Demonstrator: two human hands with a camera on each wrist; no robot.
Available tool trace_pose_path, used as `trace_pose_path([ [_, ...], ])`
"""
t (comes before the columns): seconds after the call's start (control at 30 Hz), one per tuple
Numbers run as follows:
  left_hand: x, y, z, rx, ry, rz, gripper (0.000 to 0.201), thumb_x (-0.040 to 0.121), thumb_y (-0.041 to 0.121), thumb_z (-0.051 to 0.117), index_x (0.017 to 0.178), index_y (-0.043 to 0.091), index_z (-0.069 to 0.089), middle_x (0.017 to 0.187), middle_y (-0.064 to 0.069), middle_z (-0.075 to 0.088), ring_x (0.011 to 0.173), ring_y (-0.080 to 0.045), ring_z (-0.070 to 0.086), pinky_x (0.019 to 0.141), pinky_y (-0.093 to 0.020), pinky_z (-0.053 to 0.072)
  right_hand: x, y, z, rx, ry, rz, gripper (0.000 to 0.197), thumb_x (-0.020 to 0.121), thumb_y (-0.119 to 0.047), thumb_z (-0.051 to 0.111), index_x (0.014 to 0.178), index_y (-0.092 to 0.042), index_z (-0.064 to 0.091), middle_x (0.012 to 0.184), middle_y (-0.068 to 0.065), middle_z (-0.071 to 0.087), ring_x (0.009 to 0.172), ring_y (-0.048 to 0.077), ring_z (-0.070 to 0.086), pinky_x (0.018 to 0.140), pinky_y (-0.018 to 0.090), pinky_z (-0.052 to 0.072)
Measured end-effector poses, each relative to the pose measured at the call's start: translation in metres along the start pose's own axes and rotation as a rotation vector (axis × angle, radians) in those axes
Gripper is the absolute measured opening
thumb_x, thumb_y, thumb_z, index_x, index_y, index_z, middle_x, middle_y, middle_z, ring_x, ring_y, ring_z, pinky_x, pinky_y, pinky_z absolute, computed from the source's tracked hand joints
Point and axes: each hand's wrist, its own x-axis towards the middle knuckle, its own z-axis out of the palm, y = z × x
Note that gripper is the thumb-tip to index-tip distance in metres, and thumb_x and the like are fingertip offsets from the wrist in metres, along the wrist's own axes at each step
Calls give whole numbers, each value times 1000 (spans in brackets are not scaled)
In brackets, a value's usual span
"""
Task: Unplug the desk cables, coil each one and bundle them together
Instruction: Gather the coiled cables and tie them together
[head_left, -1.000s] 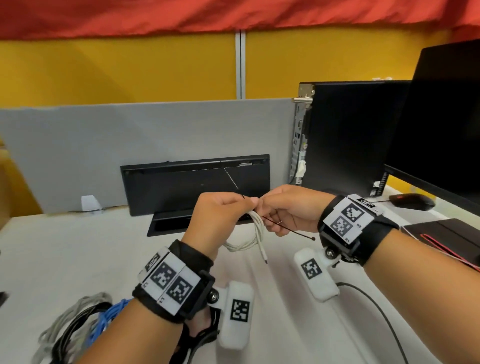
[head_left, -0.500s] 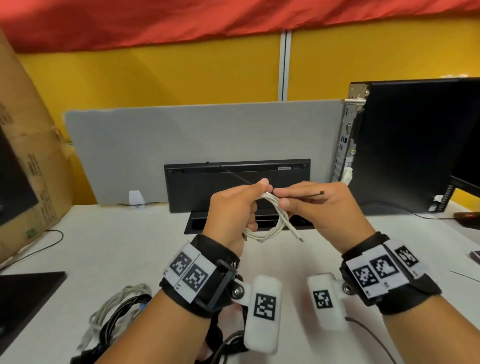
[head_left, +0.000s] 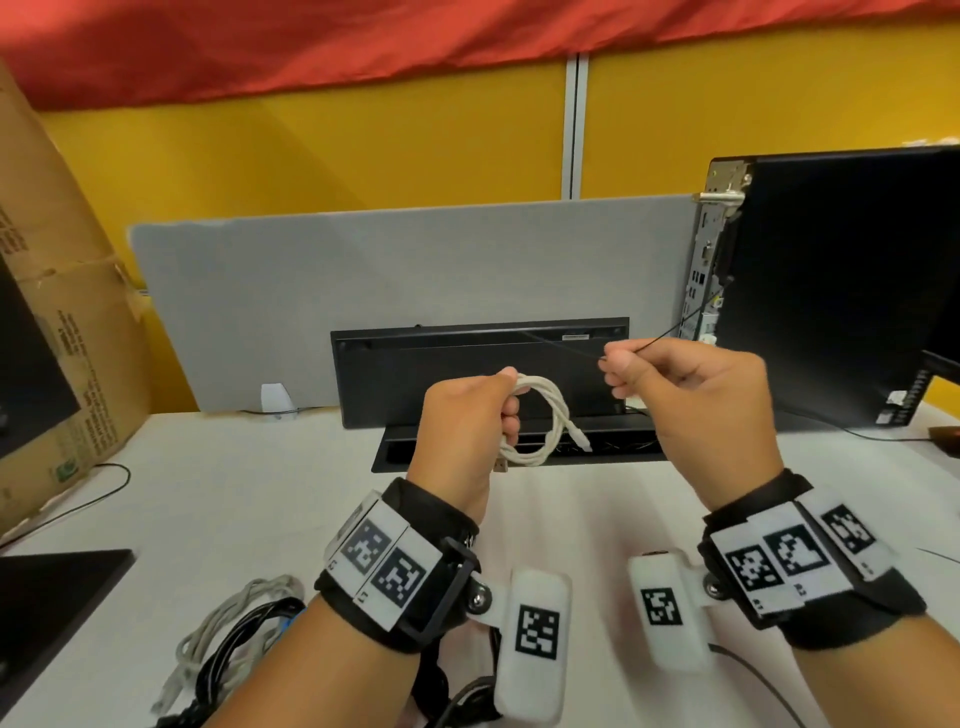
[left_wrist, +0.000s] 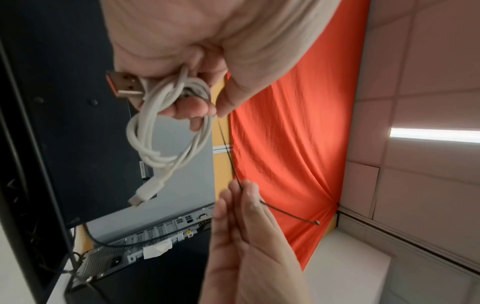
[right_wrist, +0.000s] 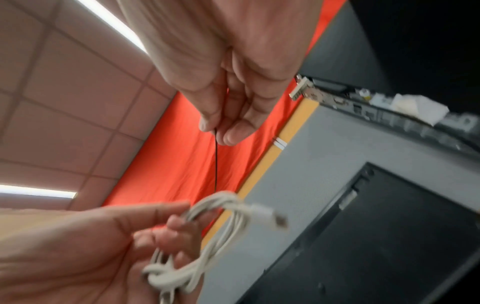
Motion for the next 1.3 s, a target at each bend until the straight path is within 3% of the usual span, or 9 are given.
trace_pose_path([
  [0.17, 5, 2, -4, -155, 187, 43, 20, 97, 15, 55, 91, 2, 68, 68, -4, 57, 57, -13, 51, 63, -28, 47, 5, -14, -13, -80, -70, -65, 11, 85, -14, 71, 82, -23, 75, 72, -8, 73, 62, 8, 69, 62, 14, 54],
  [0.37, 4, 4, -2, -249, 271, 134, 22, 98, 16, 55, 82, 8, 67, 67, -2, 56, 60, -12, 52, 70, -32, 47, 2, -24, -9, -38, -197, -19, 9, 83, -11, 70, 79, -16, 76, 73, -6, 74, 61, 12, 69, 61, 17, 56],
  [0.57, -6, 4, 4, -234, 140, 196, 18, 95, 14, 57, 81, 7, 67, 65, 0, 55, 59, -13, 49, 68, -32, 44, -7, -15, 4, -39, -189, 46, 9, 83, -9, 72, 79, -15, 78, 74, -8, 74, 62, 14, 69, 62, 20, 58],
  [0.63, -9, 5, 7, -237, 109, 202, 13, 94, 13, 59, 96, 3, 67, 66, -2, 56, 57, -12, 49, 64, -28, 45, -9, -12, 8, -37, -158, 68, 9, 83, -11, 72, 78, -16, 78, 73, -10, 74, 60, 12, 68, 61, 20, 57],
  [0.7, -10, 5, 9, -230, 85, 201, 22, 95, 13, 58, 109, -2, 63, 67, -4, 56, 57, -12, 48, 62, -27, 44, -10, -10, 10, -18, -131, 84, 11, 83, -10, 73, 76, -17, 78, 75, -10, 74, 60, 11, 68, 60, 20, 56],
  [0.9, -21, 5, 14, -202, -25, 134, 30, 102, 20, 46, 107, -2, 65, 65, -7, 54, 57, -15, 45, 56, -27, 40, -15, -11, 15, 95, -96, 101, 9, 83, -6, 72, 76, -10, 77, 76, -1, 75, 64, 23, 69, 62, 26, 59],
  [1.1, -20, 0, 20, -214, -9, 59, 48, 101, 17, 48, 140, -8, 36, 64, -9, 52, 54, -15, 44, 53, -26, 40, -17, -11, 17, 156, -58, 135, 12, 83, -5, 70, 79, -13, 77, 83, -1, 76, 68, 23, 70, 67, 27, 60],
  [1.2, -19, -1, 19, -273, -3, 36, 52, 100, 17, 50, 142, -9, 34, 64, -9, 53, 54, -14, 44, 54, -26, 40, -18, -11, 18, 165, -48, 139, 9, 83, -5, 70, 80, -9, 77, 86, -1, 76, 69, 21, 71, 68, 27, 59],
  [1.3, -20, -3, 18, -339, -22, -11, 42, 99, 17, 52, 127, -14, 48, 64, -10, 52, 56, -16, 44, 61, -30, 40, -21, -11, 20, 166, -52, 149, 9, 84, -4, 69, 81, -7, 77, 86, 1, 76, 72, 21, 71, 69, 28, 60],
])
